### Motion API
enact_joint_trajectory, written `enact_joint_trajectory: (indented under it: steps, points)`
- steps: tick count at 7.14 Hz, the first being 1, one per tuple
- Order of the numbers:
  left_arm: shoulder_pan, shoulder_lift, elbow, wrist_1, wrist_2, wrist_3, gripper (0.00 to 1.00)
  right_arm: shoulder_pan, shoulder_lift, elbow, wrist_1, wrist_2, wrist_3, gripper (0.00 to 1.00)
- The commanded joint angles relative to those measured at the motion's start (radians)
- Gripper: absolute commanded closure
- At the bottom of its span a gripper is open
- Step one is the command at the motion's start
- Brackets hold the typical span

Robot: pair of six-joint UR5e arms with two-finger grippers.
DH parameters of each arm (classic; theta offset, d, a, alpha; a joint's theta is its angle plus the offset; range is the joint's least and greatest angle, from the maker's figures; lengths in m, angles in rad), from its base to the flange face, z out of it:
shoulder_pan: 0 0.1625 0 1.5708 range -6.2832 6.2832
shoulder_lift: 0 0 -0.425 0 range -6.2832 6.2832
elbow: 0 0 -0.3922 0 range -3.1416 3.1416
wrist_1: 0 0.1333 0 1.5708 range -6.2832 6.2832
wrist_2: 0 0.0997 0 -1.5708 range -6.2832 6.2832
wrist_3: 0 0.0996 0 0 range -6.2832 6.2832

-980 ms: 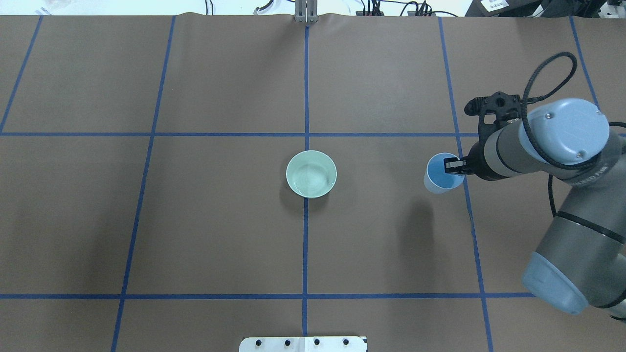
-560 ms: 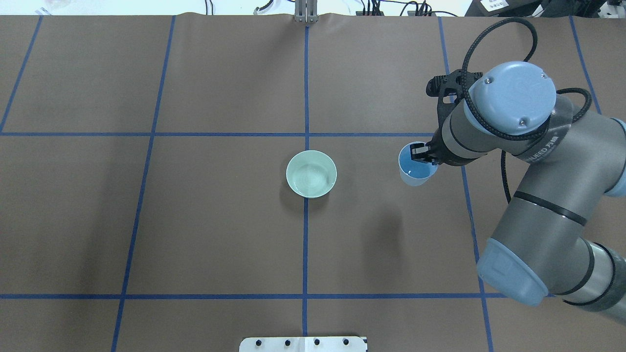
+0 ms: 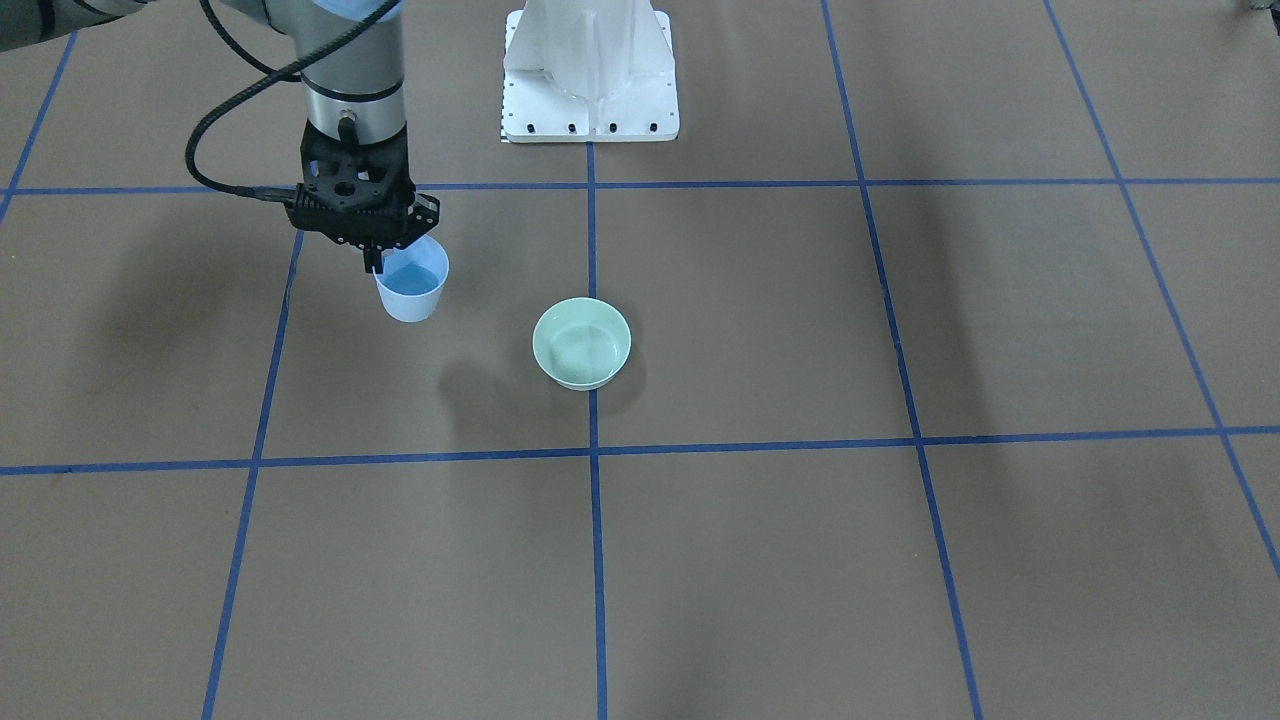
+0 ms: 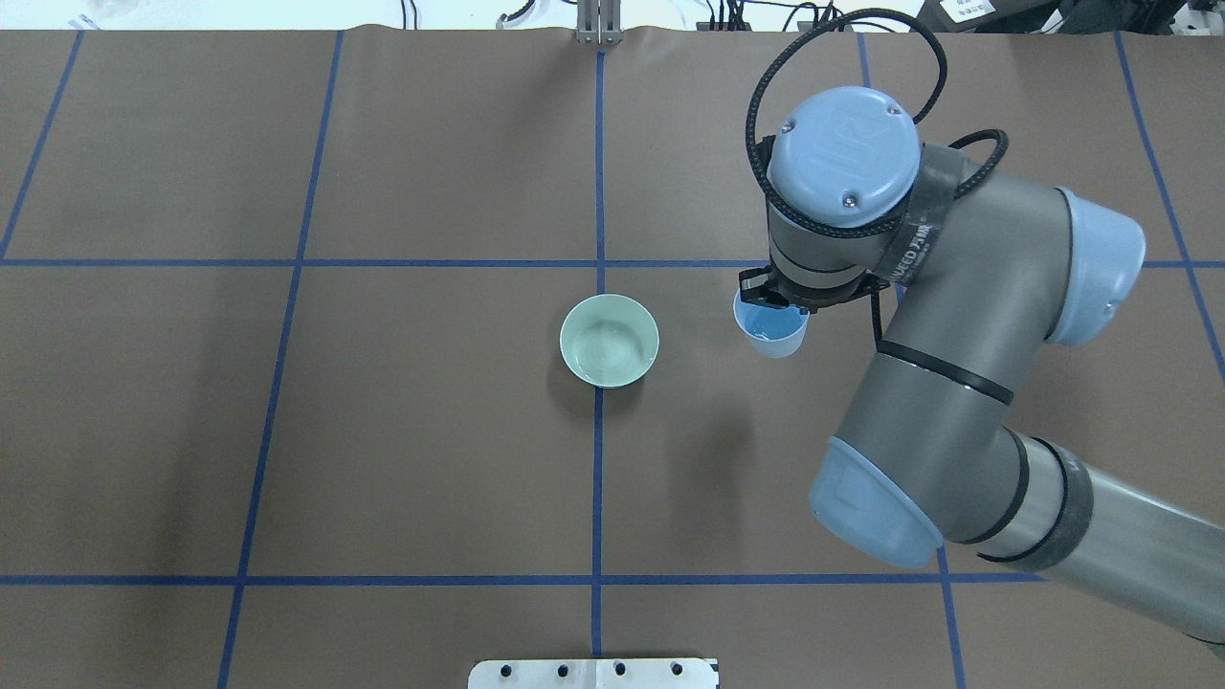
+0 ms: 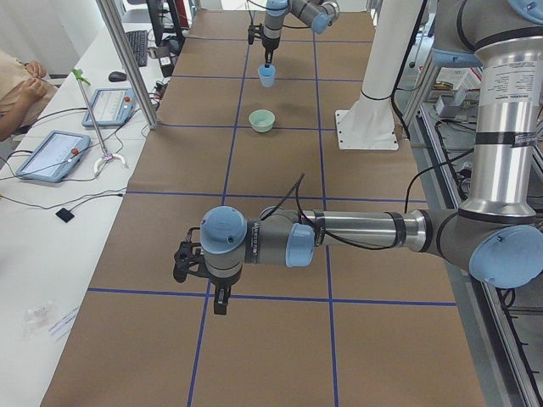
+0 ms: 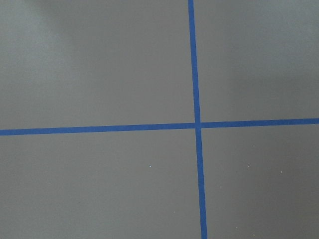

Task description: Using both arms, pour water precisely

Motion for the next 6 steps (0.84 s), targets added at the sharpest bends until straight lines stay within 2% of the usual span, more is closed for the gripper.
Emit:
enact_joint_trajectory:
  steps: [1,6]
  points:
    - [0.002,0.0,0.006,0.0,0.0,-0.006,0.0,-0.016,0.114,-0.103,-0.075,-0.028,-0.001,1.0]
    - [0.002,0.0,0.014,0.006,0.0,-0.007,0.0,-0.047,0.381,-0.417,-0.199,-0.063,-0.003,1.0]
